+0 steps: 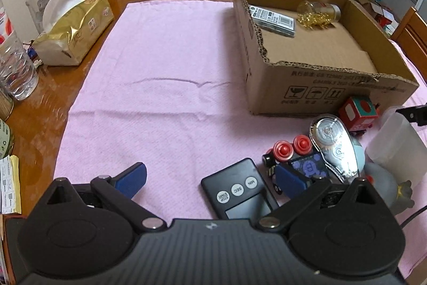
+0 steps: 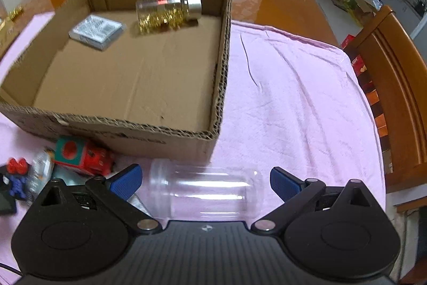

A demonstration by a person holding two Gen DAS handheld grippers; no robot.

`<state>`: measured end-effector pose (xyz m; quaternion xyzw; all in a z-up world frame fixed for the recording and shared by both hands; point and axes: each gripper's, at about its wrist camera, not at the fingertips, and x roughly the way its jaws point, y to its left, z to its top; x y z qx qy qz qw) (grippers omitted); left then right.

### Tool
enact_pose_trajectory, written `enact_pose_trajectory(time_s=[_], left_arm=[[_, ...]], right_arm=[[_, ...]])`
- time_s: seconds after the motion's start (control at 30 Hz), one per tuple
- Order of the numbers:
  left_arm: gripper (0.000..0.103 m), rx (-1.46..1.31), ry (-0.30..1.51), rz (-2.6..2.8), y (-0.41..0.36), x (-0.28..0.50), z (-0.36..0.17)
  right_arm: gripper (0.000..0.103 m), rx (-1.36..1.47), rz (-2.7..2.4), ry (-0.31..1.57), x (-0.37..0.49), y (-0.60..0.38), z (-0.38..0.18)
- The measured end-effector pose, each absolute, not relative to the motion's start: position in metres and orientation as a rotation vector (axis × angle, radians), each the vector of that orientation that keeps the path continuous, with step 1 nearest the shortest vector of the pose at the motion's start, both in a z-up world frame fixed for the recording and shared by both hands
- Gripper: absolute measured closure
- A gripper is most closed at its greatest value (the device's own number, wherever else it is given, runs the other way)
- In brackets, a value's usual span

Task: Organize rigid objects
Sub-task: 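Move the left tool to the black timer while the right tool approaches the clear jar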

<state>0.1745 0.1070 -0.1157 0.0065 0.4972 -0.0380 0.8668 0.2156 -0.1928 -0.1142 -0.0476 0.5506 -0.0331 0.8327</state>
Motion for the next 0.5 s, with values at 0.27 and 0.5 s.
enact_pose_trajectory(time_s=[0.27, 0.5], left_arm=[[0.001, 0.034, 1.035, -0.119, 0.100, 0.175, -0.112], [0.001, 0.073, 1.016, -0.226, 0.100, 0.172, -0.103]], right_arm=[[0.000, -0.109, -0.113, 1.213, 0.200, -0.228, -0.128], [0.000, -0.075, -0.067, 1.251, 0.194, -0.254, -0.149]])
